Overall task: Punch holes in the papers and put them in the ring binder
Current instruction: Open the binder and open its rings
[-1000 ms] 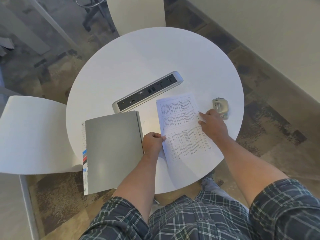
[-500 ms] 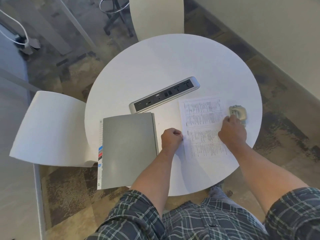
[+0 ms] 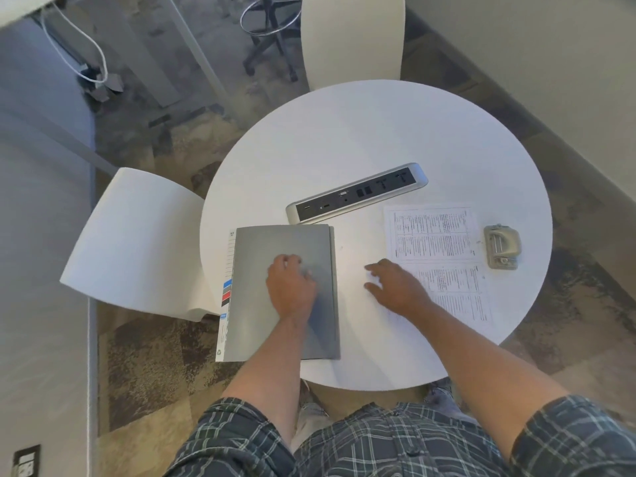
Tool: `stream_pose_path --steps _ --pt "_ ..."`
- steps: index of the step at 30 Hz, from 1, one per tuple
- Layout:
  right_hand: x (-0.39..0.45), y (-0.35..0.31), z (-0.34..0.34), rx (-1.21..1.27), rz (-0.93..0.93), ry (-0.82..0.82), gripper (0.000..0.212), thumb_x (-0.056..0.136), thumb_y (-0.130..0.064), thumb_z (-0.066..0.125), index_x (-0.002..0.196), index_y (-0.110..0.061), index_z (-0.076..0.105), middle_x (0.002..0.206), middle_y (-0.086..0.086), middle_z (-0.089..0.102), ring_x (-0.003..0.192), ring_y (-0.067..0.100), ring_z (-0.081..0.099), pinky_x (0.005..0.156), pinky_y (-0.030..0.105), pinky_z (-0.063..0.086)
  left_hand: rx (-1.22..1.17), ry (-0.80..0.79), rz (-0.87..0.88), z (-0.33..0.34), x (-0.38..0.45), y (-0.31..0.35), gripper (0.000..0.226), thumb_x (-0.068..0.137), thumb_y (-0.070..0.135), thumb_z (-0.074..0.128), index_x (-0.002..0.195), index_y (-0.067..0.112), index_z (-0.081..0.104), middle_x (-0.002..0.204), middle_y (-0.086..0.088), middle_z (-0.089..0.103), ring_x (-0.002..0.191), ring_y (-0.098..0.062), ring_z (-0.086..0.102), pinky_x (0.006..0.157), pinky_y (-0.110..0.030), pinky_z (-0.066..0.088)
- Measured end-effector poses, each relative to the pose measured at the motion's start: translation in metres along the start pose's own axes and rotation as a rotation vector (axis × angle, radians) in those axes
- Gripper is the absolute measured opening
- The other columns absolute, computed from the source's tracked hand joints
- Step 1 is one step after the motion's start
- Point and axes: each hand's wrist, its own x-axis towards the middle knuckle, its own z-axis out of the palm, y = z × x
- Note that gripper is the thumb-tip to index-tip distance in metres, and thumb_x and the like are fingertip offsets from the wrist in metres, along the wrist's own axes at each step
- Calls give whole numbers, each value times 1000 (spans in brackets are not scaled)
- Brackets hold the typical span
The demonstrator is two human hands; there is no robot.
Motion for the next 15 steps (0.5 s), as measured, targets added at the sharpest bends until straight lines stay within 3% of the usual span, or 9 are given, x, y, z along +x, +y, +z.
stream_pose_path --steps 4,6,8,11,15 --pt "4 -26 21 -61 -62 -131 53 103 -35 54 153 -18 45 147 4 51 131 24 53 106 41 47 70 45 -263 -20 8 -39 88 73 39 86 147 12 47 158 -25 35 145 -44 35 116 -50 33" --pt "5 -36 27 -64 -66 -177 56 104 -36 52 156 -20 40 152 4 49 134 25 52 109 42 44 83 -15 -419 -29 10 -54 114 69 57 85 158 14 27 165 -27 18 152 -45 21 121 -53 24" --pt "4 -43 30 -89 -76 -193 55 106 -35 50 158 -22 37 155 4 48 139 27 49 112 43 42 81 -89 -550 -37 11 -67 132 62 70 83 161 17 13 164 -27 19 152 -45 19 121 -57 22" --pt "4 -49 33 -116 -81 -174 50 106 -32 50 155 -24 43 147 9 57 133 33 54 107 44 46 1 -221 -660 -42 11 -80 141 56 77 81 161 18 8 157 -24 34 148 -43 31 118 -61 25" --pt "7 -49 38 -31 -6 -144 47 104 -32 51 152 -29 48 137 8 66 124 32 62 101 42 51 1 -256 -645 -38 5 -85 136 54 82 77 157 16 19 154 -21 38 143 -43 37 112 -62 33"
